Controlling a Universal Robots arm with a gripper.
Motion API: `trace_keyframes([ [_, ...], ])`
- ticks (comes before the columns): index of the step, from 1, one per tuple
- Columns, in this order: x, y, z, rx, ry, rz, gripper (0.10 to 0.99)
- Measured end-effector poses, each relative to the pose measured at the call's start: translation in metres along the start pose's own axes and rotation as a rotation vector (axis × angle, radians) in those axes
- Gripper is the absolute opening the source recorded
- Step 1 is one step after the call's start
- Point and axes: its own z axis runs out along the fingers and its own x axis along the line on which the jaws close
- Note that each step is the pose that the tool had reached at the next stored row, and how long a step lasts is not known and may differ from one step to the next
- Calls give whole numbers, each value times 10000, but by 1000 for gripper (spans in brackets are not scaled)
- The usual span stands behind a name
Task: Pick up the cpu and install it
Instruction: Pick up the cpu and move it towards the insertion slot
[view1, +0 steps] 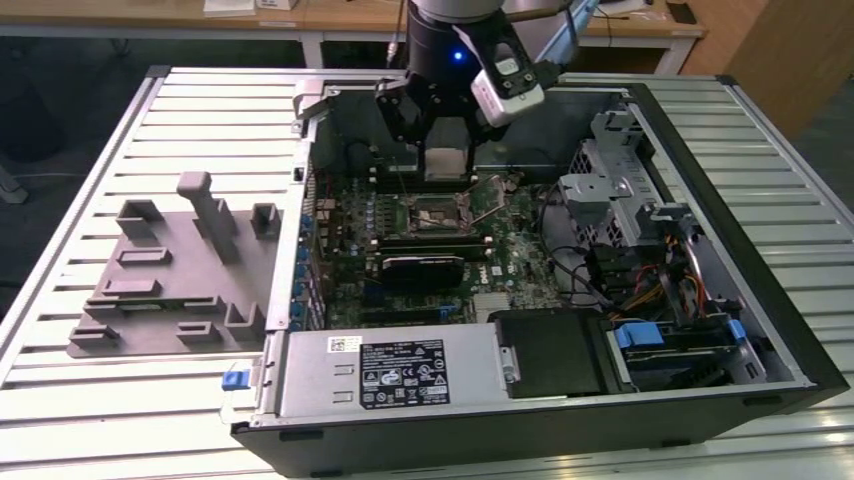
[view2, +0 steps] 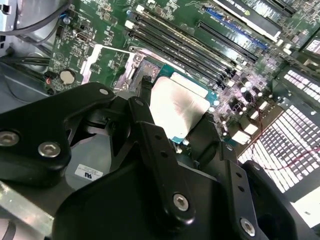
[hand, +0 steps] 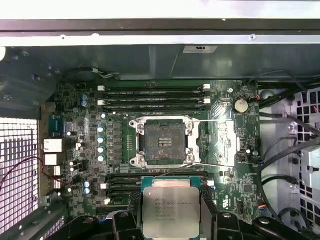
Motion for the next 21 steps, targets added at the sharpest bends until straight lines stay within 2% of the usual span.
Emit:
trace_keyframes([
  [21,20,218,382,66,-3,-2,545],
])
